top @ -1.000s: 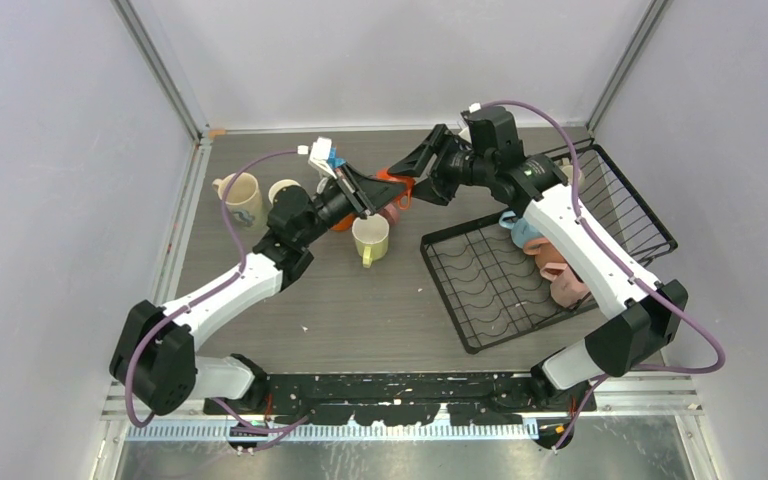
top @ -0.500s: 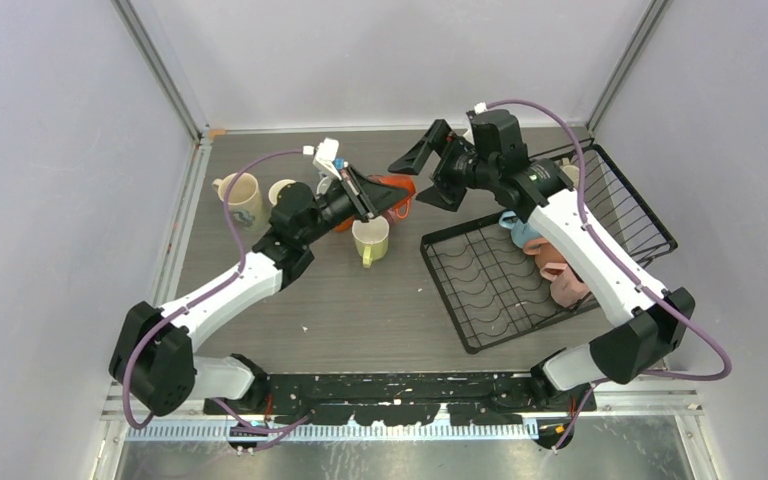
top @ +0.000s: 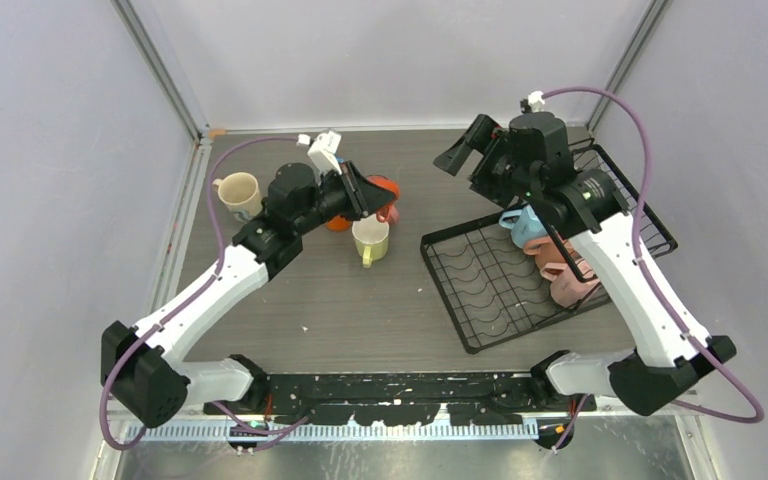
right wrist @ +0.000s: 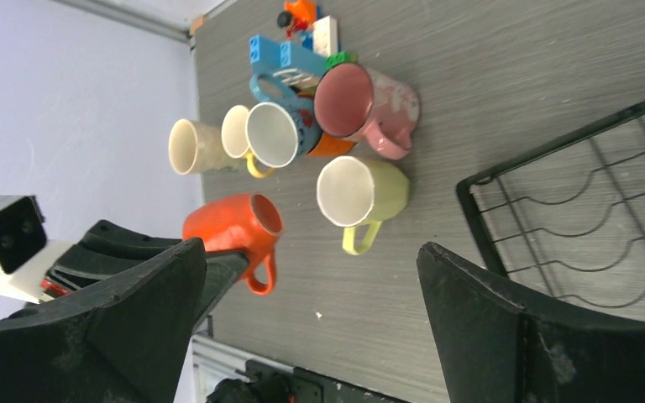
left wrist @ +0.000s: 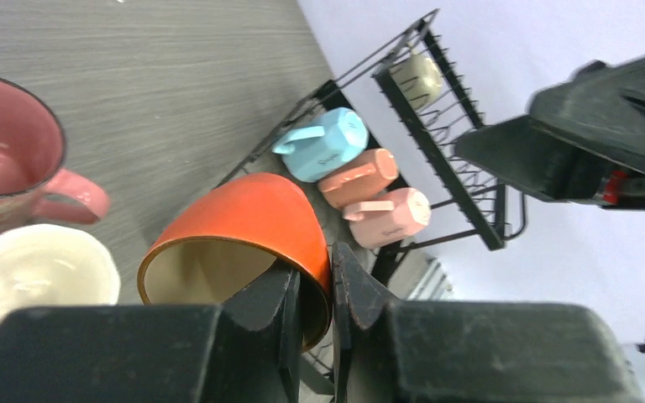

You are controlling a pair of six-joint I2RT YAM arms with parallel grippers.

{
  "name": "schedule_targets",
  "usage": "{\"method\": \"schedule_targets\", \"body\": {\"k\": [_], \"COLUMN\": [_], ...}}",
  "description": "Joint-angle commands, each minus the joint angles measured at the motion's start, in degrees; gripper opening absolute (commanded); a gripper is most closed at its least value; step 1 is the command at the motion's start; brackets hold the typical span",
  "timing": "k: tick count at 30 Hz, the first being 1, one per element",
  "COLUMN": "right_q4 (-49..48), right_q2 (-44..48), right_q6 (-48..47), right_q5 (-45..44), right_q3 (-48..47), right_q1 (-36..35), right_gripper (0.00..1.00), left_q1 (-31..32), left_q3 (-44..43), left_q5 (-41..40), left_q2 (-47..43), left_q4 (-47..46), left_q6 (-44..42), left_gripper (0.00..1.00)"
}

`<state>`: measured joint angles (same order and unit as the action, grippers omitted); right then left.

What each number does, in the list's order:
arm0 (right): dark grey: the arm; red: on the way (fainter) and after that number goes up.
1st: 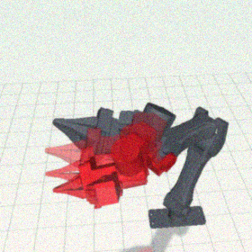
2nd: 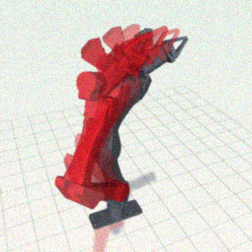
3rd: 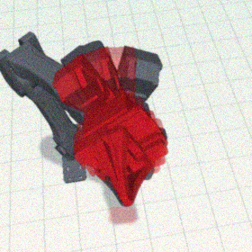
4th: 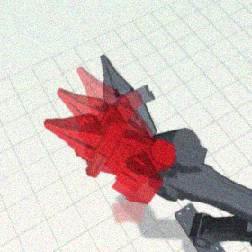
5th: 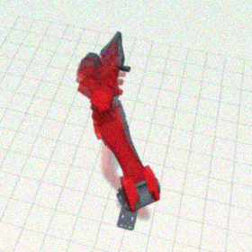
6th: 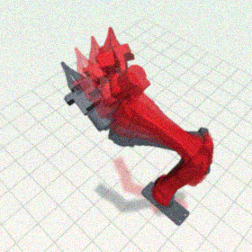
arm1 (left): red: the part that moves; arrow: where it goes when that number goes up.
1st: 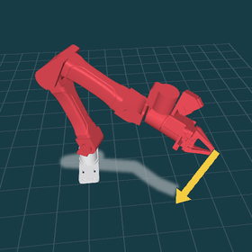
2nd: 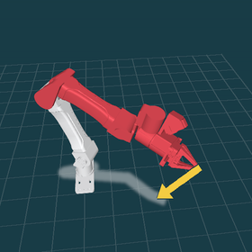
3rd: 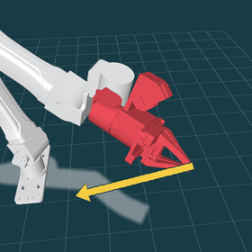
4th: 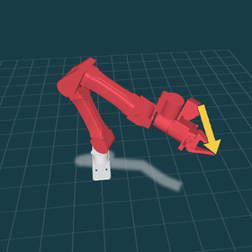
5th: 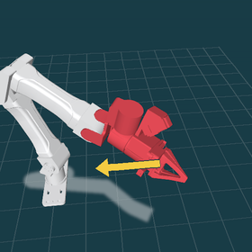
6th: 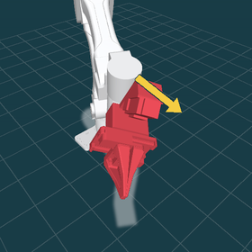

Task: Unload the cups from the dish rack
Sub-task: Place the cup into the cup.

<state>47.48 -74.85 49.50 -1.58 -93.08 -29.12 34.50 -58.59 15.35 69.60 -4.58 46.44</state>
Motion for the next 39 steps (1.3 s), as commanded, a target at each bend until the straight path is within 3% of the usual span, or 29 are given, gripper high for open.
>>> {"method": "schedule_targets", "body": {"k": [1,11,20,28,39], "right_q4": [2.36,5.87,8.85,10.68,11.31], "right_q2": [3.58,8.19,12.44,14.71,15.18], "right_q6": [-3.35,-5.16,-6.67,-7.59,-8.18], "right_q5": [-8.25,-13.34,-16.35,-17.84,-18.69], "right_q3": [-1.98,-1.73,-2.2,-2.15,-1.32], "right_q1": [-0.14,-0.12,-0.14,-0.14,-0.14], "right_gripper": [1.0,1.0,1.0,1.0,1.0], "left_q1": [0.15,0.2,0.17,0.21,1.56], "left_q3": [-8.81,-28.47,-40.4,-43.93,-42.13], "left_q5": [-4.21,-12.23,-17.11,-17.89,-17.02], "left_q2": [2.87,20.08,32.35,36.97,32.93], "left_q4": [14.33,33.07,41.45,43.76,48.42], "left_q6": [-8.39,-16.97,-20.82,-21.4,-21.91], "left_gripper": [0.0,0.0,0.0,0.0,0.0]}}
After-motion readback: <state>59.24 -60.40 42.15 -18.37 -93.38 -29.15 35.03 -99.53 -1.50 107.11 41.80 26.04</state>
